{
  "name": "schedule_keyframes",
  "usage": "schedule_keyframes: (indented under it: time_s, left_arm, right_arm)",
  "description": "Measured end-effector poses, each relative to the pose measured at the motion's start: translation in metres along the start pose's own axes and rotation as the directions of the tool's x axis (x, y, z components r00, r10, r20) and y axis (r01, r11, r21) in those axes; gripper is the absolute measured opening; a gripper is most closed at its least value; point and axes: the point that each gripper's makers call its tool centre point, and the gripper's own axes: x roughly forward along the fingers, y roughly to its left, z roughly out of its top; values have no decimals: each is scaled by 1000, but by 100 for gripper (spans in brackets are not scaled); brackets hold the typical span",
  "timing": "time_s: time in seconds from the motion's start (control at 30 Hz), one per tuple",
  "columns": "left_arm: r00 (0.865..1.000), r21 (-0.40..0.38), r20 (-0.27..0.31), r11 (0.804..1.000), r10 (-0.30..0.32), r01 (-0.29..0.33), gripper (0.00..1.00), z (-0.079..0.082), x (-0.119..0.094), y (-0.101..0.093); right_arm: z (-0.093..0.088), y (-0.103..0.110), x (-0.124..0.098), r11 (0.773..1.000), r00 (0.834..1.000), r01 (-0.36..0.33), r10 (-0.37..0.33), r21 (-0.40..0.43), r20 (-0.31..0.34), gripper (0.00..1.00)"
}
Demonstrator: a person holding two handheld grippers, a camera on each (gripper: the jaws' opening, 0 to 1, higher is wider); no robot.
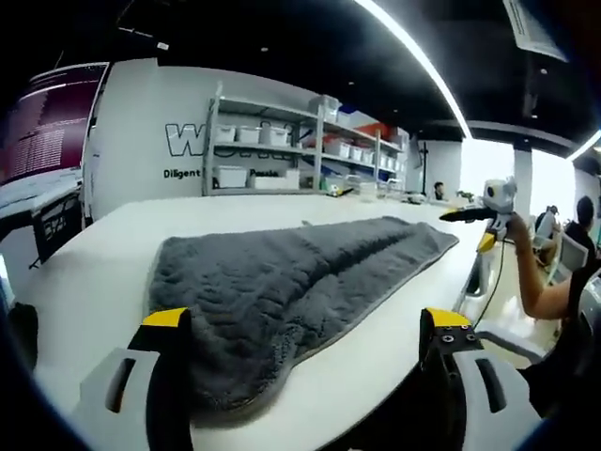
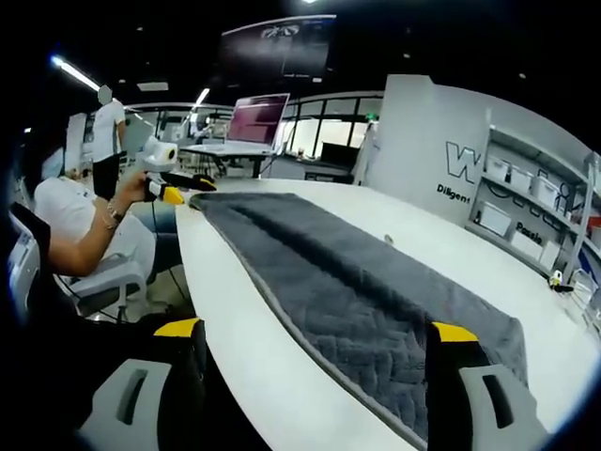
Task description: Open the folded towel by lifting each exposed corner and separating the folded layers until the towel lies flat within the target outline without major curled edges
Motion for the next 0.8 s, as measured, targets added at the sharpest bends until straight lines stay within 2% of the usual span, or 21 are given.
schedule_keyframes:
  time_s: [0.23, 0.37, 0.47, 0.63, 0.8]
  left_arm:
    - [1000, 19, -4, 1000, -17, 17, 99, -1, 2, -10]
    - [1000, 25, 0, 999, -22, 22, 99, 0, 1, -13]
    - [1000, 29, 12, 999, -28, 28, 99, 3, 0, -20]
    - [999, 51, 18, 998, -40, 39, 99, 8, -1, -29]
    - [998, 52, 29, 997, -57, 56, 99, 12, -1, -36]
  right_arm:
    - [-2, -7, -6, 1000, 1000, 19, -19, -4, 4, 99]
    - [-9, -15, -16, 999, 999, 42, -41, 22, -6, 97]
    - [-17, -28, -26, 995, 996, 92, -91, 35, -18, 97]
    - [-25, -41, -38, 990, 991, 130, -129, 56, -27, 95]
    - [-38, -69, -57, 971, 972, 230, -226, 64, -71, 92]
